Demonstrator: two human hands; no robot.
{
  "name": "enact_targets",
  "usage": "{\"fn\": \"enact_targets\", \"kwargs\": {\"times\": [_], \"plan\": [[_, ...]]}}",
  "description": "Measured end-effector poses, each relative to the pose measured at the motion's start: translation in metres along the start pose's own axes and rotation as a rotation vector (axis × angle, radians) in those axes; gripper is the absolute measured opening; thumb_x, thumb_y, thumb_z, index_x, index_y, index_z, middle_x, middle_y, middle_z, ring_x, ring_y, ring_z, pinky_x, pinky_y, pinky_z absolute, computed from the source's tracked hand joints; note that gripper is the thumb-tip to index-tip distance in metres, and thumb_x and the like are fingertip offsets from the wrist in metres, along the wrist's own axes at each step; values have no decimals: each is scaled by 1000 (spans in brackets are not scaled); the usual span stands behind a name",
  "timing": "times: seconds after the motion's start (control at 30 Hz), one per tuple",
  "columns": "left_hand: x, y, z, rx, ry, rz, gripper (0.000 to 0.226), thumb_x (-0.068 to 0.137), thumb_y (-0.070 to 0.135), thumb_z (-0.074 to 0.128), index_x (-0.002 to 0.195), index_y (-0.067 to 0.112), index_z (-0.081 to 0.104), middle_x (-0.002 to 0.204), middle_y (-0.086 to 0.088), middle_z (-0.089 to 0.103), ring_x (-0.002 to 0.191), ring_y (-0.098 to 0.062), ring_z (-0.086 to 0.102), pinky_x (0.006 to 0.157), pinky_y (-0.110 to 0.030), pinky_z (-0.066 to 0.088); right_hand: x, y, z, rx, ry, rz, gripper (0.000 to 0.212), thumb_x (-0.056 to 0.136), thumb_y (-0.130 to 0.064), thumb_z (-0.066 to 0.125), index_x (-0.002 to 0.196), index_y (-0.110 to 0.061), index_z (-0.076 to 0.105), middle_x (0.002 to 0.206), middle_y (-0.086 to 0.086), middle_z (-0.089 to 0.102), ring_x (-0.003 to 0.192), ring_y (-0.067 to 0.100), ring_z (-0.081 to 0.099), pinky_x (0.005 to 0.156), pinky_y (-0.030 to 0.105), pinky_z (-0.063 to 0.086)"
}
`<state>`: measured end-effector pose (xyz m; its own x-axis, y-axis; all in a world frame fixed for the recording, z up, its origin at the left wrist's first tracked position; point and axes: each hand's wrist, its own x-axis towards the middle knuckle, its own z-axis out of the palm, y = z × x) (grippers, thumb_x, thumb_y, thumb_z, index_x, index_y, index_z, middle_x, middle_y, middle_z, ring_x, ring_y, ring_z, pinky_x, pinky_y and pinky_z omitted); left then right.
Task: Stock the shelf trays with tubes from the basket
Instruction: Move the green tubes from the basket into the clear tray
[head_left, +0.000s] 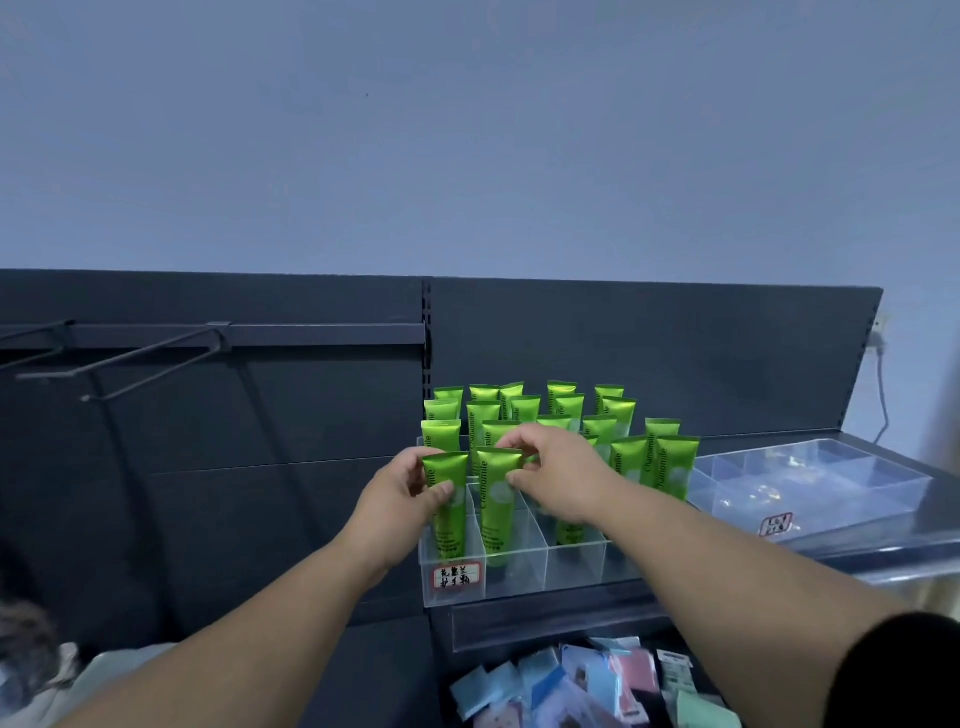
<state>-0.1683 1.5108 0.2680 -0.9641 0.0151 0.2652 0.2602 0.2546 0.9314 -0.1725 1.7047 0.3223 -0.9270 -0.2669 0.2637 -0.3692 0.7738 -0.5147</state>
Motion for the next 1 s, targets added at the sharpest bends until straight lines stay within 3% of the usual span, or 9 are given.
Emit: {"fn": "enact_targets", "kwargs": {"times": [0.1,0.23,0.43,0.57,0.67,0.87,1.0], "plan": [[-1,0,2,17,8,10,27,92,8,59,114,24,58,101,0,71,95,-13,67,82,-23,52,-2,1,2,-9,19,3,32,95,-14,56,125,-25,58,118,-2,58,98,11,55,85,19,42],[1,-3,5,68,56,2,28,93,12,59,116,28,57,101,2,70,97,-13,65,88,-31,52,-5,2,4,-2,22,16,35,96,-13,54,129,-25,55,108,-5,56,97,11,56,82,19,43],[-1,1,4,154,113,22,37,89,21,65,121,32,50,106,3,60,101,-12,57,79,-19,45,-7,6,3,56,57,45,39,95,-13,54,132,-25,51,119,-4,58,98,10,57,83,18,44],[-2,12,5,187,207,89,49,86,28,68,131,27,48,125,10,57,118,-9,52,101,-33,44,-14,8,-4,44,141,19,39,93,-19,60,130,-24,51,120,-6,59,101,8,56,96,27,47],[-4,24,13,321,267,191,53,88,32,65,137,27,44,136,10,48,126,-10,43,106,-37,40,-22,14,-11,0,233,-5,40,92,-24,62,130,-24,51,122,-7,59,106,8,54,96,25,44],[-9,48,66,703,254,380,63,93,46,49,148,24,27,155,5,24,143,-13,16,119,-36,13,-41,51,-29,-127,392,-27,48,90,-32,63,135,-24,49,136,-5,51,127,13,45,106,26,32],[-12,63,121,884,182,418,69,95,55,33,152,23,9,160,4,2,147,-15,-3,119,-35,-1,-66,90,-53,-290,486,21,56,88,-44,60,139,-25,45,143,-3,46,136,19,37,113,39,27]]}}
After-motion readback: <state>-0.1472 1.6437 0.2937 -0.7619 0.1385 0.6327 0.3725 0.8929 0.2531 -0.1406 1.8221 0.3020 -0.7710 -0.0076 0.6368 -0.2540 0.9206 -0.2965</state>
